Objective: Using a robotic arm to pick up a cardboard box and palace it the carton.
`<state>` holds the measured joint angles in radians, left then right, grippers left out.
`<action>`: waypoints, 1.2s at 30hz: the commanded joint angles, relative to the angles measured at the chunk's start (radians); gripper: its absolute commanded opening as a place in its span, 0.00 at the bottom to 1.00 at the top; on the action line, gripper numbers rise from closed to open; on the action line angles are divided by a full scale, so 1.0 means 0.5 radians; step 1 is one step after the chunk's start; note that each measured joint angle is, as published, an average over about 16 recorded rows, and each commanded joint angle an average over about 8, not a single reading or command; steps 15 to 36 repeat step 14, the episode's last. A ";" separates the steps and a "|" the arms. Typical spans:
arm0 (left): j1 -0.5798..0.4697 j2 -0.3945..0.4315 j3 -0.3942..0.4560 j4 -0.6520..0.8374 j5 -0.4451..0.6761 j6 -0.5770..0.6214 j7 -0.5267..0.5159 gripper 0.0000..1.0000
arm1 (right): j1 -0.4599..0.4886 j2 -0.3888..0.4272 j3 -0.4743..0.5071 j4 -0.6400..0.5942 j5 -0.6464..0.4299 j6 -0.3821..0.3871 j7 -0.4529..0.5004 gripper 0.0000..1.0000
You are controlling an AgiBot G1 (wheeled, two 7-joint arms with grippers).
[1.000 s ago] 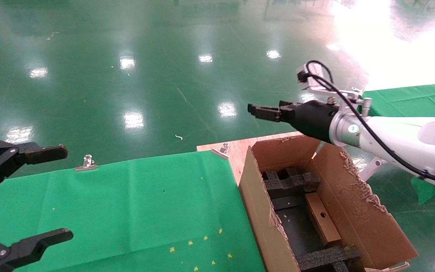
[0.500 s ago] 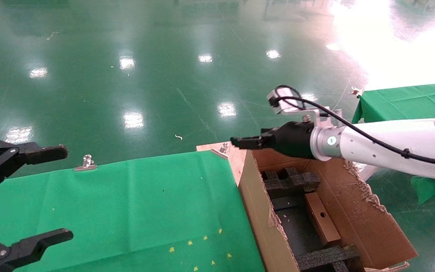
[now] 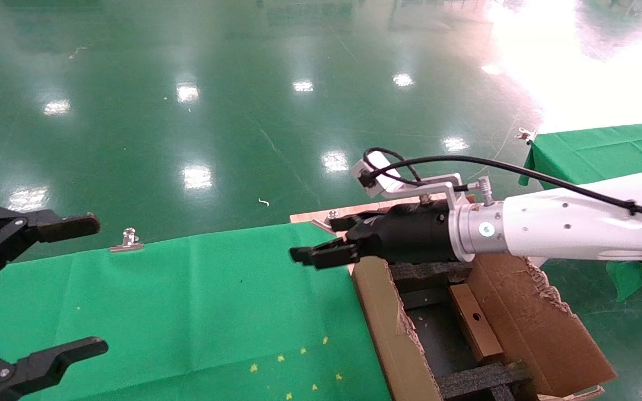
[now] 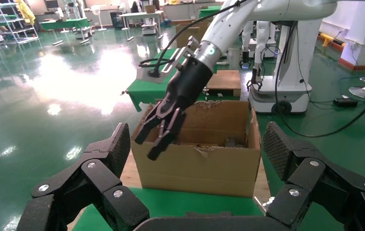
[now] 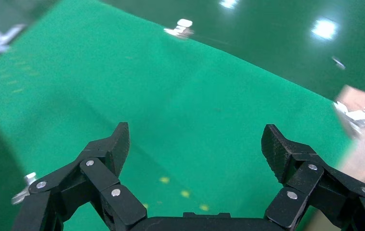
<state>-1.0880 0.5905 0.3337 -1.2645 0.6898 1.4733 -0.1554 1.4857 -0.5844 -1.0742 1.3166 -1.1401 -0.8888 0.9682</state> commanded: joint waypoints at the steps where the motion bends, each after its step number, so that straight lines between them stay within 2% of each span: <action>1: 0.000 0.000 0.000 0.000 0.000 0.000 0.000 1.00 | -0.073 -0.005 0.141 -0.006 0.073 -0.108 -0.139 1.00; 11: 0.000 0.000 0.000 0.000 0.000 0.000 0.000 1.00 | -0.442 -0.029 0.853 -0.035 0.440 -0.652 -0.838 1.00; 14: 0.000 0.000 0.000 0.000 0.000 0.000 0.000 1.00 | -0.497 -0.032 0.960 -0.039 0.495 -0.734 -0.944 1.00; 36: 0.000 0.000 0.000 0.000 0.000 0.000 0.000 1.00 | -0.497 -0.032 0.960 -0.039 0.495 -0.734 -0.944 1.00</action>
